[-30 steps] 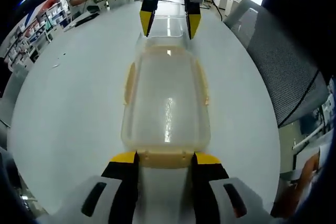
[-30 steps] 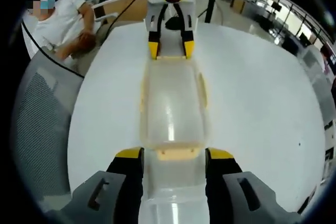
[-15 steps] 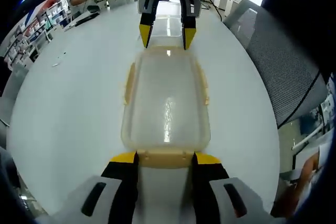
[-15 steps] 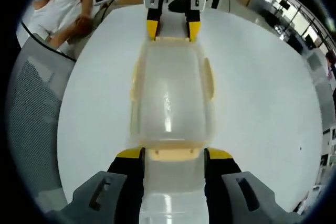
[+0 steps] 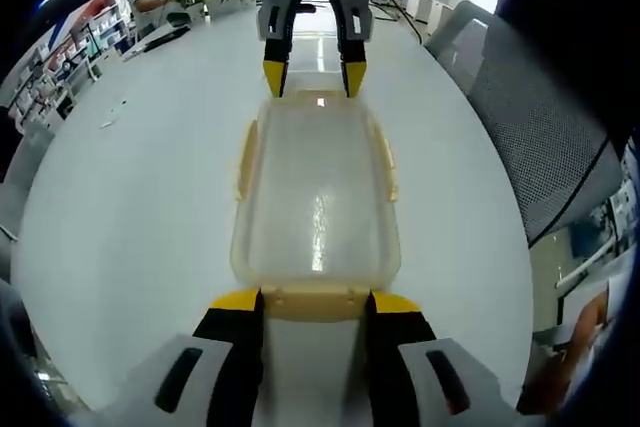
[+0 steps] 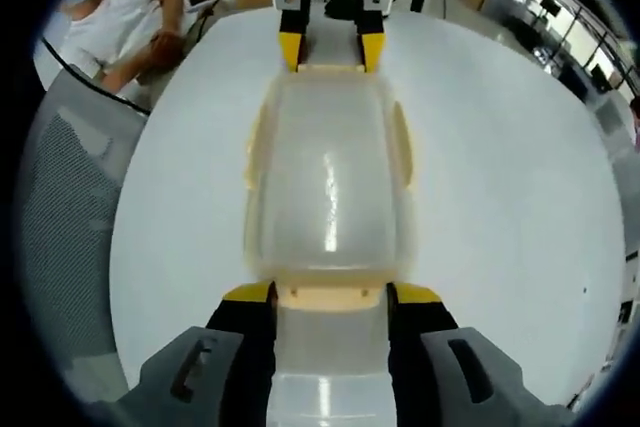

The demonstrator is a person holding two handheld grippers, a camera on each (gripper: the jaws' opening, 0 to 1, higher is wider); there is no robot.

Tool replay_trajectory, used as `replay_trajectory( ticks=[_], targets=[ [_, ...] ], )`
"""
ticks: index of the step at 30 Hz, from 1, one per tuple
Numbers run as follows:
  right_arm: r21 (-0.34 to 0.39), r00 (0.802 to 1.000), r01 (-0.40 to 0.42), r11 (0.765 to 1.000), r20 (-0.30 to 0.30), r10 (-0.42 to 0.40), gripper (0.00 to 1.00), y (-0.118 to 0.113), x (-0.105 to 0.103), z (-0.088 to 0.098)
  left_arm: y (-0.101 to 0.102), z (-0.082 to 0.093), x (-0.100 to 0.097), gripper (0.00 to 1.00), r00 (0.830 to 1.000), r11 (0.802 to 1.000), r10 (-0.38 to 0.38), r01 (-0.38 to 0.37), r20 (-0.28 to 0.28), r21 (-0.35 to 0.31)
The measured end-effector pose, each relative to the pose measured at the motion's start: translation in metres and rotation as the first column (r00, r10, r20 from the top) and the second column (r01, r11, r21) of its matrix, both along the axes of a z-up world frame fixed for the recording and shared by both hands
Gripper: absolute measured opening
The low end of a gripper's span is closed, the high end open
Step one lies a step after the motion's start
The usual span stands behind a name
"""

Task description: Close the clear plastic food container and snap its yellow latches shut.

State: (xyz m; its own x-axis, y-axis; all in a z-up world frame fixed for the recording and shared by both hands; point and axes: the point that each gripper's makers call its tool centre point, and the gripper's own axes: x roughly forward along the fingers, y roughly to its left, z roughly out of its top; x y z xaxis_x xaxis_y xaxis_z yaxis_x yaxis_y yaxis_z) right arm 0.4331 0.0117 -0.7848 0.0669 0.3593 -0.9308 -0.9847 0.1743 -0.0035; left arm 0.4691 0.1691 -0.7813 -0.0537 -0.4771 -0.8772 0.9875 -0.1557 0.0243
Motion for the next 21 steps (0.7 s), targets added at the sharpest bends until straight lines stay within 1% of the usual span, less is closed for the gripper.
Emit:
replay_trajectory(
  ticks=[1,13,16,21],
  targets=[
    [0.0,1.0,-0.008,1.0,0.0,0.008,0.39,0.0003,-0.0011,0.0003,0.0002,0.0001,0.0,0.34,1.0,1.0,0.009,-0.009,-0.001,-0.001],
    [-0.002,1.0,-0.001,1.0,0.0,0.001,0.35,0.0006,0.0002,0.0003,0.0014,0.0012,-0.0002,0.33,1.0,1.0,0.018,-0.018,0.006,0.001],
    [-0.001,1.0,0.003,1.0,-0.008,-0.003,0.35,0.0008,-0.0013,0.0009,0.0011,0.0019,-0.0008,0.33,1.0,1.0,0.016,-0.016,0.015,0.009],
    [0.005,1.0,0.003,1.0,-0.019,-0.003,0.35,0.0032,-0.0055,0.0038,0.0029,0.002,-0.004,0.33,1.0,1.0,0.013,-0.013,0.012,0.026]
  ],
)
